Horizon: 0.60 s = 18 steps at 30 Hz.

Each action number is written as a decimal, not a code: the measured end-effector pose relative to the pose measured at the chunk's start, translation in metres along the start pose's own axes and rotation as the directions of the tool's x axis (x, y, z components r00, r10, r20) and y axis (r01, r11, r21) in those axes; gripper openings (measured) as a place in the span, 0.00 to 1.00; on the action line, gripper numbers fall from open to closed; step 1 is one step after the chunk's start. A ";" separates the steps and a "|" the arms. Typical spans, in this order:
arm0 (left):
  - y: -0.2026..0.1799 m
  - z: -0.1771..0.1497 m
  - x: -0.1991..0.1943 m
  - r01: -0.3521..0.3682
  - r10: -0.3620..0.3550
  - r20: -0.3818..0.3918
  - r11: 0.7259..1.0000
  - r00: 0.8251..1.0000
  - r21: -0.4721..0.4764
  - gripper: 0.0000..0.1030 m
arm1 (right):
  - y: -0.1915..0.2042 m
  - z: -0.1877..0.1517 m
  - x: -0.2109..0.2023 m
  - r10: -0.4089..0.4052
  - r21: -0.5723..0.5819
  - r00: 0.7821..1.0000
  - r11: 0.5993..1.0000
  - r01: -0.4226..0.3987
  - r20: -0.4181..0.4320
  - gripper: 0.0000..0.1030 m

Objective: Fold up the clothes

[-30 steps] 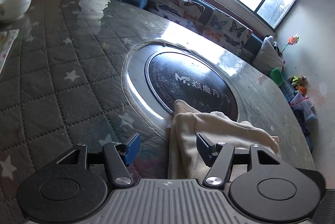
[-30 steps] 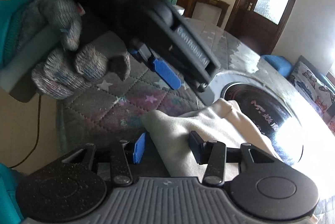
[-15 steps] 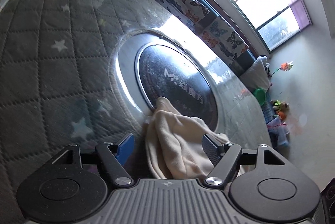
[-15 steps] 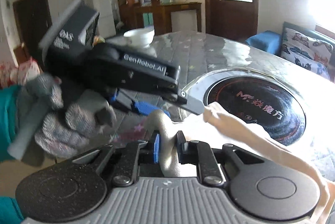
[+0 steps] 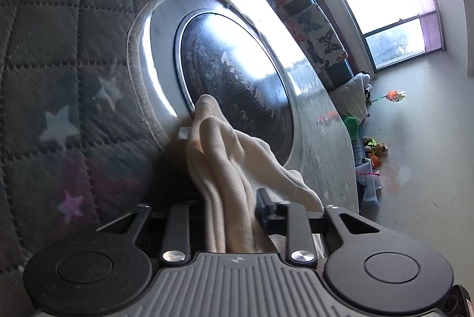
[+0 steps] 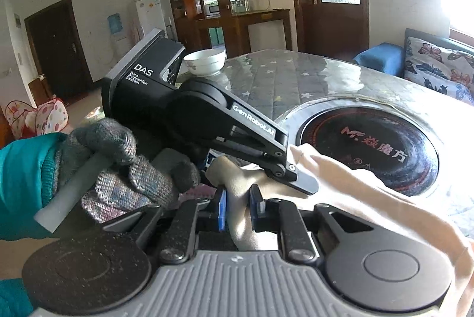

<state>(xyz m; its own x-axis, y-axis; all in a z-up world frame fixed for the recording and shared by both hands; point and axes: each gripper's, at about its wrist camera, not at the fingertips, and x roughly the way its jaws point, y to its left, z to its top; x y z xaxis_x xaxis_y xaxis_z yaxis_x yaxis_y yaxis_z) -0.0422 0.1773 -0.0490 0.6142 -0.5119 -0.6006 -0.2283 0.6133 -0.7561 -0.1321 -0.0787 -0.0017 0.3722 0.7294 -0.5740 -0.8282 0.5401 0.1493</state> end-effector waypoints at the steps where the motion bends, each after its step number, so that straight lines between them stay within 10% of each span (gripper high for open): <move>1: 0.000 0.000 0.000 -0.004 0.004 0.001 1.000 1.000 0.006 0.22 | 0.000 0.000 0.000 0.001 -0.002 1.000 1.000 -0.001 -0.003 0.14; 8: -0.004 -0.005 0.000 -0.025 0.024 0.018 0.998 1.000 0.057 0.21 | -0.009 -0.008 -0.010 -0.020 0.020 1.000 1.000 0.020 0.000 0.22; 18: -0.010 -0.009 0.001 -0.047 0.043 0.033 0.991 0.999 0.123 0.23 | -0.082 -0.044 -0.064 -0.313 0.230 0.950 0.925 0.304 0.004 0.41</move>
<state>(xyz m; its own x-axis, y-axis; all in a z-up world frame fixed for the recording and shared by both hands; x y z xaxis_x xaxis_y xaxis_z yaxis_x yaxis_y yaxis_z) -0.0460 0.1646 -0.0445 0.6284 -0.4650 -0.6237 -0.1620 0.7059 -0.6895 -0.1069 -0.1883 -0.0123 0.6144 0.5251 -0.5889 -0.5563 0.8176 0.1486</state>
